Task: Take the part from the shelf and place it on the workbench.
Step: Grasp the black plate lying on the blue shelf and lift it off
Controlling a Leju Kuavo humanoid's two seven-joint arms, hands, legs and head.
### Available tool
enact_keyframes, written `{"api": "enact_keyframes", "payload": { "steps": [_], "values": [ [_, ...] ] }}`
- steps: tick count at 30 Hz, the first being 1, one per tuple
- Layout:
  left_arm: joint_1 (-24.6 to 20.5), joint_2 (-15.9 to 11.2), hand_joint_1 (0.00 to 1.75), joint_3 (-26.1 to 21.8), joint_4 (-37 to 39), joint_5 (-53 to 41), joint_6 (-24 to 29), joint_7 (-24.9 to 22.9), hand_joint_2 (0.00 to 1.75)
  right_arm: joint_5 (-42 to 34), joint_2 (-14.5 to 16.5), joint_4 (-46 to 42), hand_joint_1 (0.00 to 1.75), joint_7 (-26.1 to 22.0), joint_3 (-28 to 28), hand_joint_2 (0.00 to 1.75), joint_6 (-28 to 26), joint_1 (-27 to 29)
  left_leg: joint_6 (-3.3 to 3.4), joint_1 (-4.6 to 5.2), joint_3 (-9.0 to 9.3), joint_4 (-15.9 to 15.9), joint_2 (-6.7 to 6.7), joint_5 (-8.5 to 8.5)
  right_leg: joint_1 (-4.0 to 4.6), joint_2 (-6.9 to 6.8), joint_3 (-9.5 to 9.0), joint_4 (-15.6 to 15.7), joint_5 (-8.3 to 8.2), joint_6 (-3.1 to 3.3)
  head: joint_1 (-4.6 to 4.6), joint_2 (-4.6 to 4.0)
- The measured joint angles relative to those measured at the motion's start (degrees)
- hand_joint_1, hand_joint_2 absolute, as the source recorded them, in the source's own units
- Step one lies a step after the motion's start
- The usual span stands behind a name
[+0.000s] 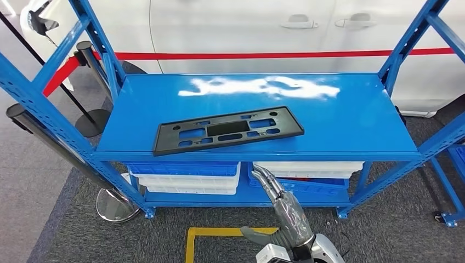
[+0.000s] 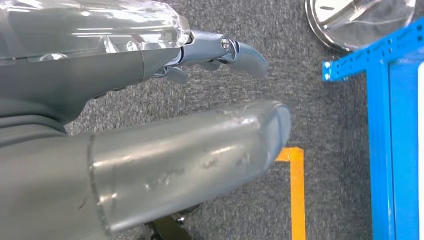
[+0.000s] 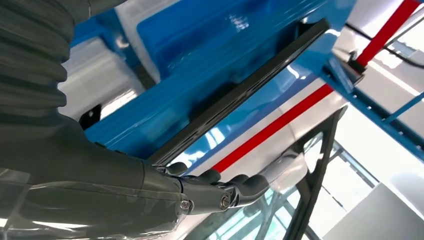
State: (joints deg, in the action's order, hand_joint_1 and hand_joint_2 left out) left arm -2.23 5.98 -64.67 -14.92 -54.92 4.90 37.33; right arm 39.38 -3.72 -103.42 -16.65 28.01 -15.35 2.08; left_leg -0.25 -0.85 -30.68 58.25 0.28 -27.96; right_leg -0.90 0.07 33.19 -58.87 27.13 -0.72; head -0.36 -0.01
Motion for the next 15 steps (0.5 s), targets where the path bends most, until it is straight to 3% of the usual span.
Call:
{"api": "enact_keyframes", "payload": {
  "steps": [3, 6, 7, 8, 9, 12, 13, 15],
  "values": [
    [-0.13, 0.04, 0.0, -0.02, 0.02, -0.43, 0.02, 0.14, 0.0, 5.76, 0.4, 0.28, 0.0, 1.57, 0.2, 1.75, -3.03, -0.09, -0.91, -0.31, -0.54, 1.52, 0.03, -1.37, -0.18, 0.03, -0.27, 0.42, -0.13, 1.15, -0.15, 0.01],
    [-0.15, 0.06, 0.0, -0.03, 0.02, -0.92, 0.02, 0.24, 0.0, 11.24, 1.08, 1.16, 0.0, 3.17, 0.31, 1.75, -5.8, -0.15, -1.39, -0.38, -5.46, 11.81, -0.03, -6.27, -0.09, -0.08, -0.41, 0.53, -0.03, 1.81, -0.44, 0.0],
    [-0.11, 0.06, 0.0, -0.03, 0.02, -1.18, 0.02, 0.26, 0.0, 13.1, 1.31, 1.66, 0.0, 3.7, 0.31, 1.75, -6.7, -0.14, -1.45, -0.38, -7.23, 15.12, -0.03, -7.2, 0.02, -0.07, -0.43, 0.48, 0.02, 1.91, -0.46, 0.0],
    [-0.08, 0.06, 0.0, -0.03, 0.03, -1.42, 0.02, 0.27, 0.0, 14.93, 1.56, 2.22, 0.0, 4.21, 0.31, 1.75, -7.59, -0.14, -1.42, -0.37, -8.14, 16.53, -0.03, -6.98, 0.11, -0.03, -0.48, 0.42, 0.1, 1.98, -0.46, 0.01],
    [-0.07, 0.06, 0.0, -0.04, 0.03, -1.65, 0.03, 0.27, 0.0, 16.83, 1.85, 2.8, 0.0, 4.7, 0.3, 1.75, -8.53, -0.13, -1.31, -0.37, -7.96, 15.64, -0.03, -5.63, 0.17, 0.03, -0.59, 0.35, 0.19, 2.0, -0.45, 0.01],
    [-0.14, 0.0, 0.0, -0.04, 0.04, -2.45, 0.04, 0.29, 0.0, 22.45, 3.06, 4.63, 0.0, 6.02, 0.27, 1.75, -11.48, -0.18, -0.59, -0.19, -3.36, 4.68, -0.12, 0.22, 0.33, 0.25, -1.04, 0.19, 0.56, 1.73, -0.46, -0.01],
    [-0.18, -0.02, 0.0, -0.04, 0.04, -2.76, 0.04, 0.32, 0.0, 24.3, 3.53, 5.33, 0.0, 6.45, 0.26, 1.75, -12.45, -0.22, -0.35, -0.06, -2.28, 2.11, -0.18, 1.0, 0.4, 0.3, -1.02, 0.17, 0.59, 1.49, -0.47, -0.01],
    [-0.23, -0.06, 0.0, -0.04, 0.04, -3.31, 0.04, 0.35, 0.0, 27.96, 4.42, 6.79, 0.0, 7.27, 0.25, 1.75, -14.27, -0.27, 0.07, 0.25, -1.77, 0.66, -0.31, 1.01, 0.47, 0.35, -0.89, 0.29, 0.49, 0.94, -0.46, 0.0]
  ]
}}
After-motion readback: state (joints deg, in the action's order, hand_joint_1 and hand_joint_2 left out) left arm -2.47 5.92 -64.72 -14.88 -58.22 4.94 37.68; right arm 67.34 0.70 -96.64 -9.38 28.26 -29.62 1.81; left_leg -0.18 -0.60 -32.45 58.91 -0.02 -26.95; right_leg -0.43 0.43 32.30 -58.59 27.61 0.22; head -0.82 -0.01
